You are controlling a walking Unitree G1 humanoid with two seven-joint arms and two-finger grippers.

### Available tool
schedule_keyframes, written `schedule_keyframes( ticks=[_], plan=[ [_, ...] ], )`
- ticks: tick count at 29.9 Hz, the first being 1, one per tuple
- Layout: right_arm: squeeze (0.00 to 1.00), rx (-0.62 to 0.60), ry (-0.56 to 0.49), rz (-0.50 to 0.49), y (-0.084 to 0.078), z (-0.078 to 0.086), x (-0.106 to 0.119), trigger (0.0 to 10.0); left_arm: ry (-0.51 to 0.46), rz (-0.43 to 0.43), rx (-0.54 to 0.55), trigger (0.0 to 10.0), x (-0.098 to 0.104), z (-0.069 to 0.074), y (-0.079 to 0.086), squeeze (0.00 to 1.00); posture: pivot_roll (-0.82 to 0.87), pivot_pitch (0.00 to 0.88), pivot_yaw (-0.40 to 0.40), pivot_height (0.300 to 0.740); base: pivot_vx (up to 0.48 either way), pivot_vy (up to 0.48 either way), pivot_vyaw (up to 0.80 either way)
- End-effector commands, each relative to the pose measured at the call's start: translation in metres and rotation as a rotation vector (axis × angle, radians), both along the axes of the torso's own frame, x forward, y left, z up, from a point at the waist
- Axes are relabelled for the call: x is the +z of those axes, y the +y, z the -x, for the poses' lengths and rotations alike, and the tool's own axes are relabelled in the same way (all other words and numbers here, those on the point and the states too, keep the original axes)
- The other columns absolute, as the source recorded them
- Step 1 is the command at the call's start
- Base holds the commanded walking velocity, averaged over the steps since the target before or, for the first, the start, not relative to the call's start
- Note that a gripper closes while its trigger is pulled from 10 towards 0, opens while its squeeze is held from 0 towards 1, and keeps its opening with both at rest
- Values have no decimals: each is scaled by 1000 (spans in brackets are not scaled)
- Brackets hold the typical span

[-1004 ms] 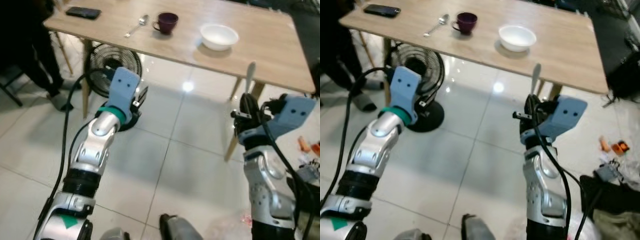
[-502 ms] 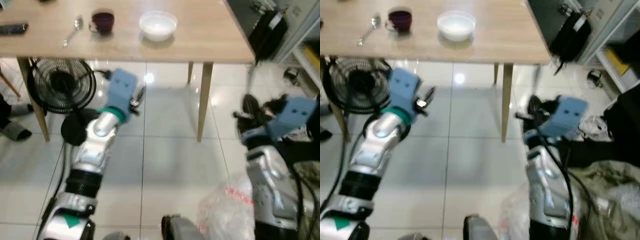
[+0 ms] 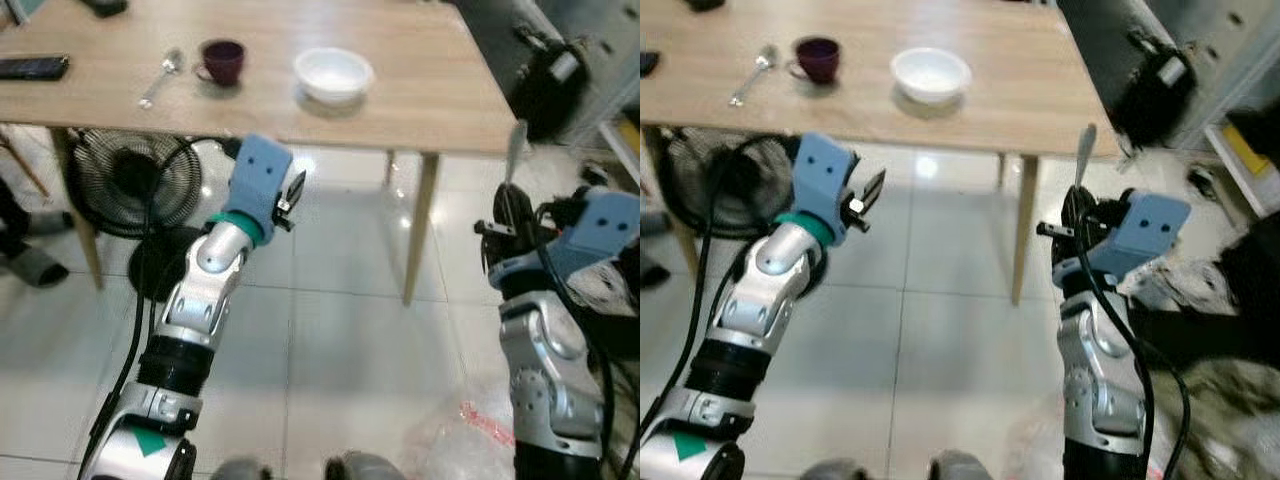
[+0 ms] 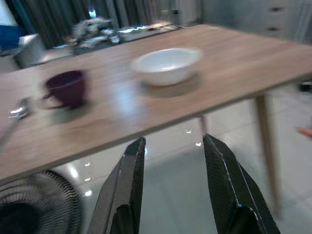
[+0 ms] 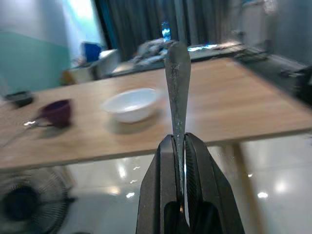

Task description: Setting the table

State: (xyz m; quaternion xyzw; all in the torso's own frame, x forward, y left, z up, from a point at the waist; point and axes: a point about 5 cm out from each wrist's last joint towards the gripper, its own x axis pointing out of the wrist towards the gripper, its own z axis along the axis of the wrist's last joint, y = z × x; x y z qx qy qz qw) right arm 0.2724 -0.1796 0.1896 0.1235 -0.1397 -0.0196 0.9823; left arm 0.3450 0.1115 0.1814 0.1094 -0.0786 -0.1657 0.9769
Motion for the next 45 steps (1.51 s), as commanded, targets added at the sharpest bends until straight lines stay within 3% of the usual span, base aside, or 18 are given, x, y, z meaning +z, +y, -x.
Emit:
schedule_keyframes(
  ticks=[1, 25, 33, 45],
  plan=[
    [0, -5, -6, 7, -3, 2, 1, 10000, 14, -5, -7, 10000, -3, 0, -4, 0, 37, 31, 28, 740, 480, 0, 0],
    [0, -45, 0, 14, -10, 2, 0, 10000, 14, -4, -5, 10000, -3, 0, -5, 0, 38, 32, 29, 740, 448, 0, 0],
    [0, -68, -12, 21, -18, 2, 4, 10000, -29, -64, -23, 10000, -3, 2, -7, 0, 37, 34, 29, 740, 440, 0, 0],
    [0, -90, -27, 29, -25, 2, 9, 10000, -65, -81, -54, 10000, 3, 4, -7, 0, 39, 32, 29, 740, 280, 0, 0]
  ],
)
